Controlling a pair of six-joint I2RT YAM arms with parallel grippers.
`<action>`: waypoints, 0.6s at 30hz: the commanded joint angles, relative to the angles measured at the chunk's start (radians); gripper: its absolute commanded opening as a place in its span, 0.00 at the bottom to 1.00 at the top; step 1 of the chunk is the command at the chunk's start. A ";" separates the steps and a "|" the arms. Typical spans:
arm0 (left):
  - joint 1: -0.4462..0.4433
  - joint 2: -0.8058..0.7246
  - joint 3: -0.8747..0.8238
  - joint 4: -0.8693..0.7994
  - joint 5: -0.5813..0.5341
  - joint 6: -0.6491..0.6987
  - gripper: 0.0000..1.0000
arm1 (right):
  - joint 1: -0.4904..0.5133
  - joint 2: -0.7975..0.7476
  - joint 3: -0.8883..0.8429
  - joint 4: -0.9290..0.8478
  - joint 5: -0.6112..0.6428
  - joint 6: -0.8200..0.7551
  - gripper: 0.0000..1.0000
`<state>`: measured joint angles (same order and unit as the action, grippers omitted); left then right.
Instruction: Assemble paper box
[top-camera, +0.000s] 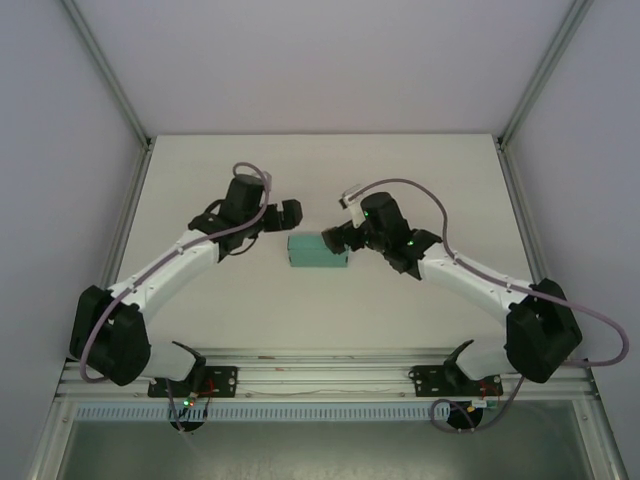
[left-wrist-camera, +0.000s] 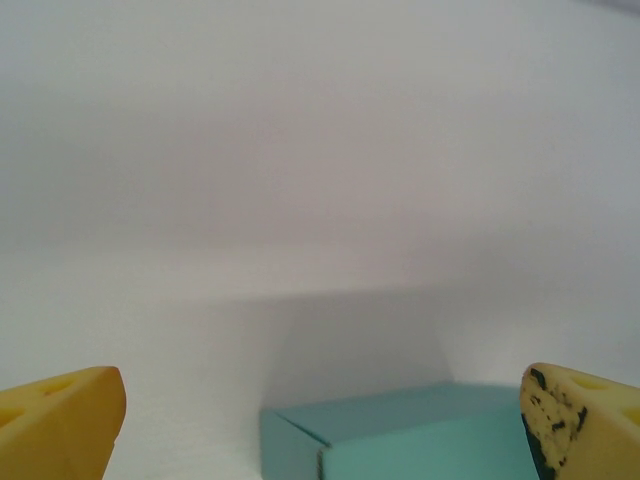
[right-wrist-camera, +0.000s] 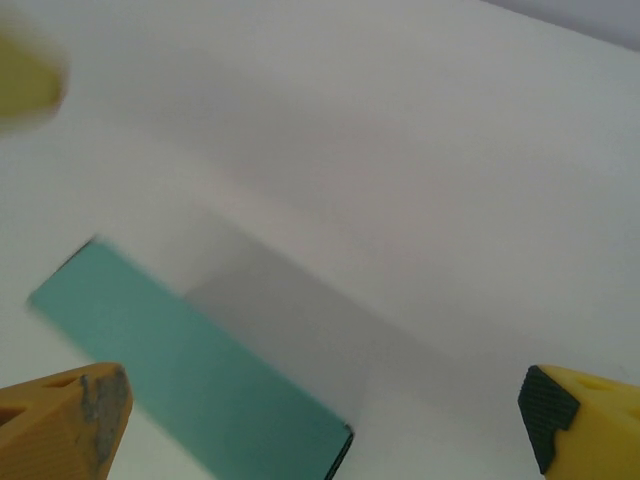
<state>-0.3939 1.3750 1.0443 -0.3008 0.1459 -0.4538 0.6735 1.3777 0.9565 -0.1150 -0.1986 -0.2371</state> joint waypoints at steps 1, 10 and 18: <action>0.076 -0.013 0.022 -0.105 -0.121 -0.047 1.00 | 0.003 0.033 0.090 -0.286 -0.263 -0.483 1.00; 0.159 -0.056 -0.075 -0.149 -0.211 -0.072 1.00 | 0.011 0.361 0.437 -0.573 -0.191 -0.773 0.93; 0.162 -0.126 -0.149 -0.161 -0.232 -0.092 1.00 | 0.032 0.556 0.606 -0.643 -0.142 -0.859 0.75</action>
<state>-0.2394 1.2900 0.9173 -0.4355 -0.0399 -0.5270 0.6907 1.9114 1.5108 -0.6834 -0.3813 -1.0290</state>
